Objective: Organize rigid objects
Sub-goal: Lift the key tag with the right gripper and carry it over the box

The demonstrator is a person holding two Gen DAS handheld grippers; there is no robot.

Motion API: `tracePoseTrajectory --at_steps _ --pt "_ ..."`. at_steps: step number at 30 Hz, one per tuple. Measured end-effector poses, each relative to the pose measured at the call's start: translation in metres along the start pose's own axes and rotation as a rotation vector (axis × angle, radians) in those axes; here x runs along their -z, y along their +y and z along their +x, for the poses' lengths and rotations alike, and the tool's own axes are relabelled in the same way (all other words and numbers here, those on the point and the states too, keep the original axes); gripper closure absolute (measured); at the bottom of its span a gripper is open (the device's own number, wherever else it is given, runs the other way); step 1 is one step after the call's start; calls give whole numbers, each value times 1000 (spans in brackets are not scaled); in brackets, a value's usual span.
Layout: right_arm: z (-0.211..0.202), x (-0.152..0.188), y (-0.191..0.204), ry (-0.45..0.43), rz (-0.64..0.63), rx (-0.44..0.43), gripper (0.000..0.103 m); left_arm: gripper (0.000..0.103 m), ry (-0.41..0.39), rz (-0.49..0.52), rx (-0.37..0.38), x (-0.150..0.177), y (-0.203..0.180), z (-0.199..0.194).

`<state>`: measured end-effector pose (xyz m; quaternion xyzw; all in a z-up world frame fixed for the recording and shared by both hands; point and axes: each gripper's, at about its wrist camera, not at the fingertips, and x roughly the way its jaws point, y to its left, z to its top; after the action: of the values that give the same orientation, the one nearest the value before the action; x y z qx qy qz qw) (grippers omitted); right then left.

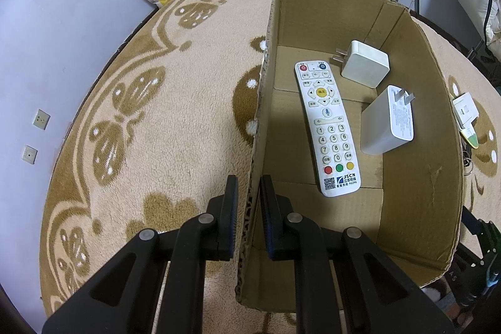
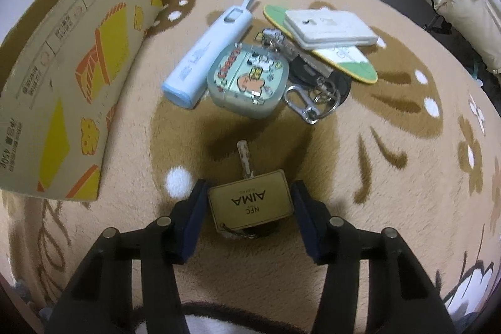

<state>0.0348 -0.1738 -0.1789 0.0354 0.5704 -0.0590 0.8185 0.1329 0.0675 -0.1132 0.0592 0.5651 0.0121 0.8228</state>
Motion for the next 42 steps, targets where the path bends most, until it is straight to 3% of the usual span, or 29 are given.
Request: tracePoseTrajectory --at_steps 11,25,42 --pt "-29 -11 -12 -54 42 -79 46 89 -1 3 -3 1 -1 0" --pt "-69 -51 -14 -172 77 -181 46 89 -1 3 -5 1 -2 0" --pt "-132 -122 31 -364 -26 -287 46 89 -4 0 -10 2 -1 0"
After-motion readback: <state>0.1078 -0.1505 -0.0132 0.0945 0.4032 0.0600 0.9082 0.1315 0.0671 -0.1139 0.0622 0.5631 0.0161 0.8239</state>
